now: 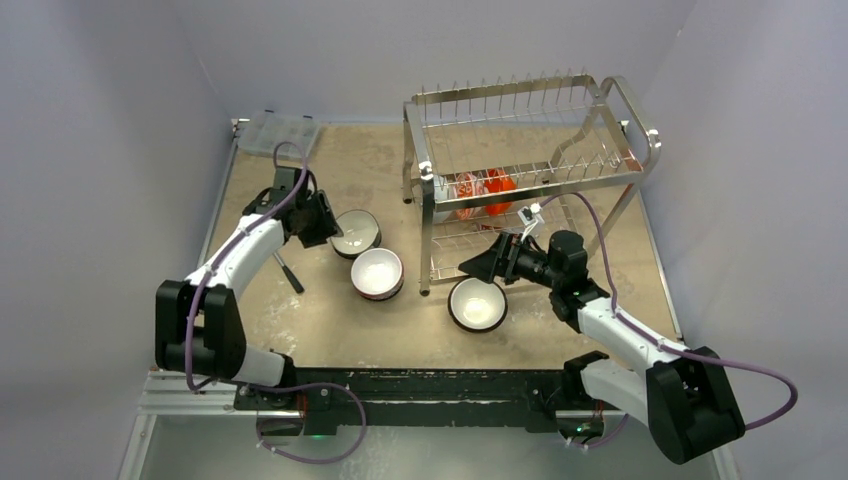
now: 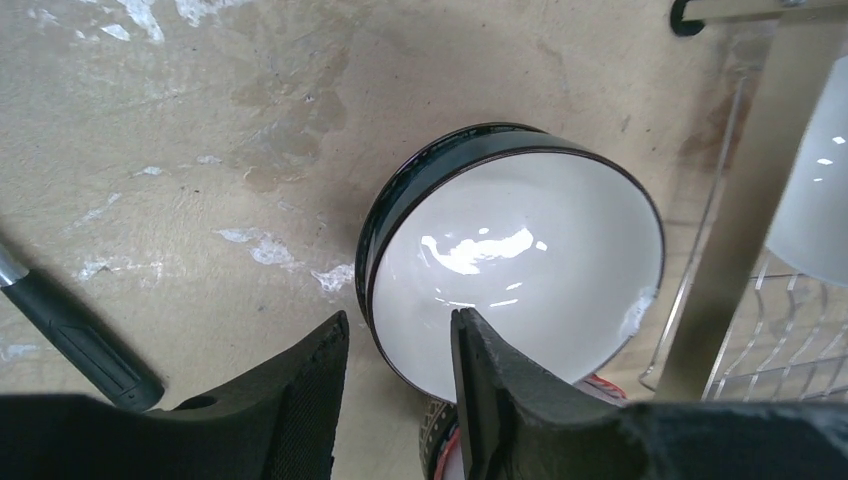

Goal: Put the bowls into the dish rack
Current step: Place the bowl at the center of the board, then pick up the bowl from the center of the board.

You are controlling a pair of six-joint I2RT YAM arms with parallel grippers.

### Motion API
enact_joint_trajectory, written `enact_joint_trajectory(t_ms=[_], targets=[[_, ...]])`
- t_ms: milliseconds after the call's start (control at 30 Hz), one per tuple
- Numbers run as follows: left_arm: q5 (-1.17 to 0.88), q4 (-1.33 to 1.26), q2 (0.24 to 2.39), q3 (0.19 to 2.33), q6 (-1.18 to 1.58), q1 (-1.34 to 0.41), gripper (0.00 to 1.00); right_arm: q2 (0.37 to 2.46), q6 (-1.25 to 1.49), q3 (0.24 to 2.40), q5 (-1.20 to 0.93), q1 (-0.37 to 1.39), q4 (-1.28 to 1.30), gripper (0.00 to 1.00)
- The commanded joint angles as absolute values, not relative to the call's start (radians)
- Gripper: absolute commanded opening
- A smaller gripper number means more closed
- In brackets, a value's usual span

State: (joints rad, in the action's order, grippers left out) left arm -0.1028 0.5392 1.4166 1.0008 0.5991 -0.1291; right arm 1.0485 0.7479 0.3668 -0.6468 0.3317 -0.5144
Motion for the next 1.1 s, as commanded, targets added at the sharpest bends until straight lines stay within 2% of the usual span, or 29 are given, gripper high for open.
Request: enact_joint_trajectory(t_ms=[0,233,733,800,867,900,967,1067], targets=[[-0.084,0.521,1.466,1.037,0.559,-0.156,0.36,1.036,0.733,0.403,-0.66,0.333,-0.534,0.99],[-0.094,0.498,1.458,1.034,0.557,-0.159,0.02,1.011,0.732,0.399,-0.646,0.332,-0.519,0.99],[-0.027,0.54,1.312,1.027,0.559,-0.159,0.0,0.999,0.732,0.402,-0.65,0.332,-0.507,0.99],[-0.017,0.542,1.313,1.021,0.55,-0.158,0.11,1.0,0.733,0.4,-0.65,0.333,-0.51,0.99],[-0.026,0.537,1.323,1.014,0.546,-0.159,0.29,1.0,0.733,0.4,-0.651,0.332,-0.512,0.99],[-0.037,0.531,1.33,1.013,0.545,-0.159,0.35,1.0,0.733,0.4,-0.652,0.333,-0.511,0.98],[-0.069,0.513,1.345,1.006,0.547,-0.158,0.42,1.0,0.733,0.4,-0.651,0.333,-0.511,0.99],[-0.102,0.48,1.371,0.997,0.554,-0.163,0.44,0.999,0.734,0.4,-0.649,0.333,-0.509,0.99]])
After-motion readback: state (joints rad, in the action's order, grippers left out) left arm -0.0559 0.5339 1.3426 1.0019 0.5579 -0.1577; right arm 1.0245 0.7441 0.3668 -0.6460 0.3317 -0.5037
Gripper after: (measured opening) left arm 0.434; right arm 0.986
